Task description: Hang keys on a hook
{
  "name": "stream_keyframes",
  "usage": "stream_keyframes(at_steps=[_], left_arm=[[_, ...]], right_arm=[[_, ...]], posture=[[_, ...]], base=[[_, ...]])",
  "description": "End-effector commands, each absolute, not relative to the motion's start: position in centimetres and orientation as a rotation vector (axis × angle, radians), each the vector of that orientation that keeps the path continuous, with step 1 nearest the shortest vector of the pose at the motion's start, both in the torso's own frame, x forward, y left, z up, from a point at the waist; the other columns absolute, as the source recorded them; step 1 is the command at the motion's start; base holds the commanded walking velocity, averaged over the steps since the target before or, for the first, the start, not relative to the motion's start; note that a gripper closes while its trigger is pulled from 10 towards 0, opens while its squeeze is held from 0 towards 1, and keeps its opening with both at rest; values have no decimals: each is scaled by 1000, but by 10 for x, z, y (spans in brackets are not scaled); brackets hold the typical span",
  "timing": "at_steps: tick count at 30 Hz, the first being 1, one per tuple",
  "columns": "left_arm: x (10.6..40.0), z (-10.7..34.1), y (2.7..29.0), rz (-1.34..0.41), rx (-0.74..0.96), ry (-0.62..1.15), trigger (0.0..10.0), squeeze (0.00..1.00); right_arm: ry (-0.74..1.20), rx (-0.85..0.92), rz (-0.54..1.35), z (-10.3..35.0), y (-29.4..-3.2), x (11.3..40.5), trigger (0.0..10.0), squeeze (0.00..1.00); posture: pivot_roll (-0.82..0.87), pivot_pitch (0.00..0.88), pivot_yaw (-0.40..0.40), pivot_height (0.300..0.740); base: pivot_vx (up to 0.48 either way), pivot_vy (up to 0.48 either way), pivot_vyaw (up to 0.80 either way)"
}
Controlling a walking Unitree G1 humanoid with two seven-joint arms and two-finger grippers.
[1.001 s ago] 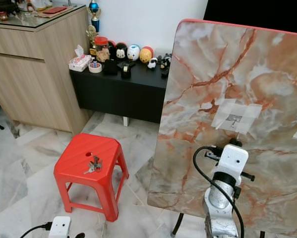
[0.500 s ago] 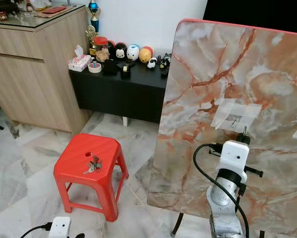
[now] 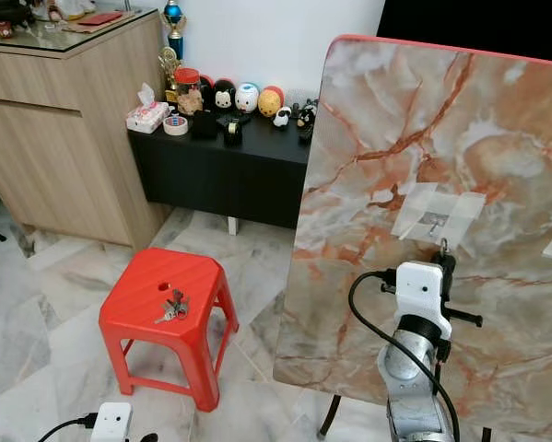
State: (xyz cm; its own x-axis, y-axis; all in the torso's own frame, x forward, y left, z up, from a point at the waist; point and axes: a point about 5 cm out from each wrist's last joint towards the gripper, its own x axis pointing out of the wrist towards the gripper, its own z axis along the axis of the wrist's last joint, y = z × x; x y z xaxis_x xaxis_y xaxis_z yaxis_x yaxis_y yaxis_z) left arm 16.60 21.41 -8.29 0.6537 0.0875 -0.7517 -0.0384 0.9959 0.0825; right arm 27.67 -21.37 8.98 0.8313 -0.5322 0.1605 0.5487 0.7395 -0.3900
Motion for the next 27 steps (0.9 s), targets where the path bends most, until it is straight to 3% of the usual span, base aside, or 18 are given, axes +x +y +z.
stream_keyframes(at_steps=[1,27], left_arm=[[164,-85,210,54,71,868,10000,0],[164,-85,210,56,68,864,10000,0]], right_arm=[[-41,-457,-602,93,-217,279,10000,0],[-58,-519,-513,99,-212,292,10000,0]], posture=[[18,4,-100,729],[17,8,-103,729]], base=[[0,0,0],[0,0,0]])
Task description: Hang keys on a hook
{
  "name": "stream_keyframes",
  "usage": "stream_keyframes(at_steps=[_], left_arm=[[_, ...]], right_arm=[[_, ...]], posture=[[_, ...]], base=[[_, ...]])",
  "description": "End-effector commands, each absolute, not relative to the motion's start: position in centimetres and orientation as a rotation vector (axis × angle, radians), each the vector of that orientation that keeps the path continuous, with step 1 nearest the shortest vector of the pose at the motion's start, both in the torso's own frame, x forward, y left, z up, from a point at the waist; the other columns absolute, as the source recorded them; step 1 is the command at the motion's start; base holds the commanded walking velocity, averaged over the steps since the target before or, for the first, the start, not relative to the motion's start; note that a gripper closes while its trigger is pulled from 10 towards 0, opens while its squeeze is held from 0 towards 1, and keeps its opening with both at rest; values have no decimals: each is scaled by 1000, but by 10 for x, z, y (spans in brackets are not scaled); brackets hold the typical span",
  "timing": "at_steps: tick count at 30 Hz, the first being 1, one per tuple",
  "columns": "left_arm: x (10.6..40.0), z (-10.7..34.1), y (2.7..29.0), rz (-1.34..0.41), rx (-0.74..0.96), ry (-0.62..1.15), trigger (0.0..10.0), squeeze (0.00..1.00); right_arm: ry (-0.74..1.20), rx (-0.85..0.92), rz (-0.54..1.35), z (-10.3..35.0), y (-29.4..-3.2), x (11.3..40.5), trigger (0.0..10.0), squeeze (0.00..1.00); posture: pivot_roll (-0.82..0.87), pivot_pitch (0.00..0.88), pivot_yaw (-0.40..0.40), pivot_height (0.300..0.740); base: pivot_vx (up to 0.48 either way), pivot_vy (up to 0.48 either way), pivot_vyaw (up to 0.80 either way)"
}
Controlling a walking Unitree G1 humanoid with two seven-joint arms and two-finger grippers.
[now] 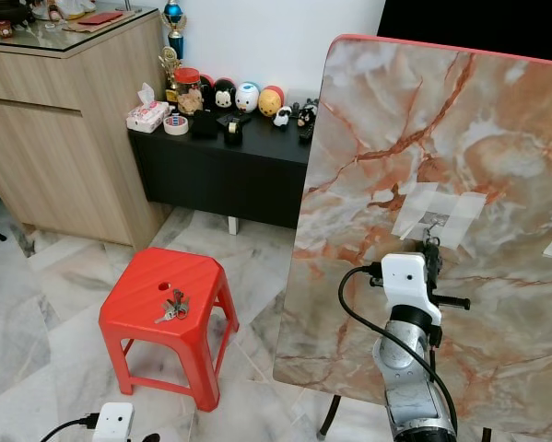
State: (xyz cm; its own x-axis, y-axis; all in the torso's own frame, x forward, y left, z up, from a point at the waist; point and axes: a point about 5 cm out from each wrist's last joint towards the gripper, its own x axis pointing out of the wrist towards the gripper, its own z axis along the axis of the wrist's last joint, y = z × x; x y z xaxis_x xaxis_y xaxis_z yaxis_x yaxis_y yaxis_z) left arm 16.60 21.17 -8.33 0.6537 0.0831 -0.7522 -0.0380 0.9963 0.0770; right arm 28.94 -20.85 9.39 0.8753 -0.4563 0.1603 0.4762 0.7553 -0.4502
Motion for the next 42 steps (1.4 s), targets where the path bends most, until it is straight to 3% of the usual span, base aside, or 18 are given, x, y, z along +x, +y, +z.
stream_keyframes(at_steps=[1,12,13,14,15,32,33,34,37,42], left_arm=[[164,-85,210,56,68,865,10000,0],[164,-85,210,57,69,864,10000,0],[164,-85,209,56,68,864,10000,0],[164,-85,209,56,68,863,10000,0],[164,-85,209,56,67,863,10000,0],[163,-85,210,51,71,864,10000,0],[163,-85,210,52,71,864,10000,0],[163,-85,210,52,71,864,10000,0],[164,-85,209,51,71,863,10000,0],[163,-85,209,50,72,866,10000,0]], right_arm=[[-55,-519,-513,98,-212,291,10000,0],[-29,-562,-507,94,-214,288,10000,0],[-24,-560,-505,93,-214,288,10000,63],[-21,-561,-504,93,-214,288,10000,929],[-20,-560,-503,92,-214,288,10000,1000],[-24,-505,-418,89,-207,287,10000,1000],[-31,-475,-397,89,-204,287,10000,302],[-36,-455,-382,89,-202,288,10000,0],[-105,-348,-302,96,-192,284,10000,0],[-120,-338,-250,95,-187,273,10000,0]], posture=[[17,8,-103,729],[15,10,-105,729],[16,10,-105,729],[17,10,-106,729],[17,10,-106,729],[15,7,-105,729],[15,7,-105,729],[15,7,-105,729],[17,7,-105,729],[10,10,-104,729]], base=[[0,0,0],[0,0,0],[0,0,0],[0,0,0],[0,0,0],[0,0,0],[0,0,0],[0,0,0],[0,0,0],[0,0,0]])
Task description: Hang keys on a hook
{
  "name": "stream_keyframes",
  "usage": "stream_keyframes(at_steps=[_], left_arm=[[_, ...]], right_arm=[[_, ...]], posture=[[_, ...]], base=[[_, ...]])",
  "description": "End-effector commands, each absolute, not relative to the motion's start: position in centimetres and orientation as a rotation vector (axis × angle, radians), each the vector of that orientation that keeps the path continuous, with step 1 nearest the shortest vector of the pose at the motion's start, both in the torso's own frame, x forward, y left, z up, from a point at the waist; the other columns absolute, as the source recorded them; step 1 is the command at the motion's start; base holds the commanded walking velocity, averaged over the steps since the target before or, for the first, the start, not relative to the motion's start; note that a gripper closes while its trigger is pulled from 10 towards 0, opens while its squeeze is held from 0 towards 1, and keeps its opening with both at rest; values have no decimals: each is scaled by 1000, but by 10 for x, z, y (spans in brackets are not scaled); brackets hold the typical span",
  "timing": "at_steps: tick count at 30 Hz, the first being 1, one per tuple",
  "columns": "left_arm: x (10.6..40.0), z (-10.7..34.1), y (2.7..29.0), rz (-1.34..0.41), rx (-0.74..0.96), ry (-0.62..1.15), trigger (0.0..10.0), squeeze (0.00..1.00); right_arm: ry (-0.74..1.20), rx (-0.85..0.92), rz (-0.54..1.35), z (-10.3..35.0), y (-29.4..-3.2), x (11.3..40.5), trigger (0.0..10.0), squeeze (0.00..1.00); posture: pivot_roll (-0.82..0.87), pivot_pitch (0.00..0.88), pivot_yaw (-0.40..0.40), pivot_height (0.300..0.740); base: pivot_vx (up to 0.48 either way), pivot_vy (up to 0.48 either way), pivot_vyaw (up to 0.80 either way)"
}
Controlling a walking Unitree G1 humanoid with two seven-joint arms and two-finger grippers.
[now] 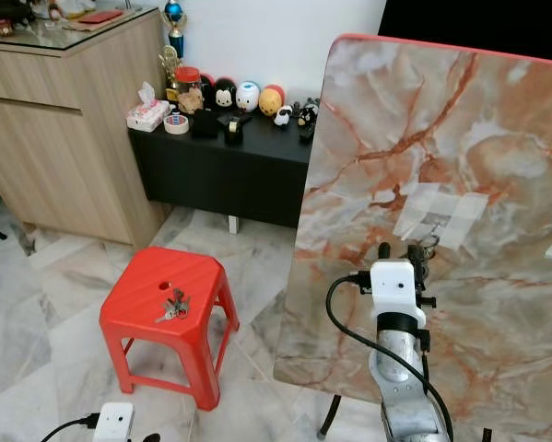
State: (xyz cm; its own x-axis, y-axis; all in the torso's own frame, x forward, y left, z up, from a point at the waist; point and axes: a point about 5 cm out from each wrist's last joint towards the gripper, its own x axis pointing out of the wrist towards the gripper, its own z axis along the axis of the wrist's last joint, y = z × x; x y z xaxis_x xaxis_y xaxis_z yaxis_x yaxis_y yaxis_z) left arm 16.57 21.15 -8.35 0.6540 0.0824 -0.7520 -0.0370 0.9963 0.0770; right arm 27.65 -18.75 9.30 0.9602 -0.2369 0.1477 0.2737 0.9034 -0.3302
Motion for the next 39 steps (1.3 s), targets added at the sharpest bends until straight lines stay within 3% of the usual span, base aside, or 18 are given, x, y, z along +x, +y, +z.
stream_keyframes(at_steps=[1,10,22,35,39], left_arm=[[163,-85,209,49,73,867,10000,0],[164,-85,211,51,77,868,10000,0],[166,-83,216,52,94,873,10000,0],[177,-76,228,62,121,854,10000,0],[179,-74,230,88,107,840,10000,0]], right_arm=[[-98,-312,-214,89,-186,265,10000,0],[309,-4,-166,11,-181,238,10000,0],[787,82,-193,-72,-176,191,10000,0],[1019,137,-225,-102,-174,142,10000,0],[988,226,-294,-101,-174,144,10000,0]], posture=[[14,11,-105,729],[15,7,-97,729],[17,1,-69,729],[-6,0,-20,729],[-2,0,-17,729]], base=[[0,0,0],[0,0,0],[0,0,0],[0,0,0],[0,0,0]])
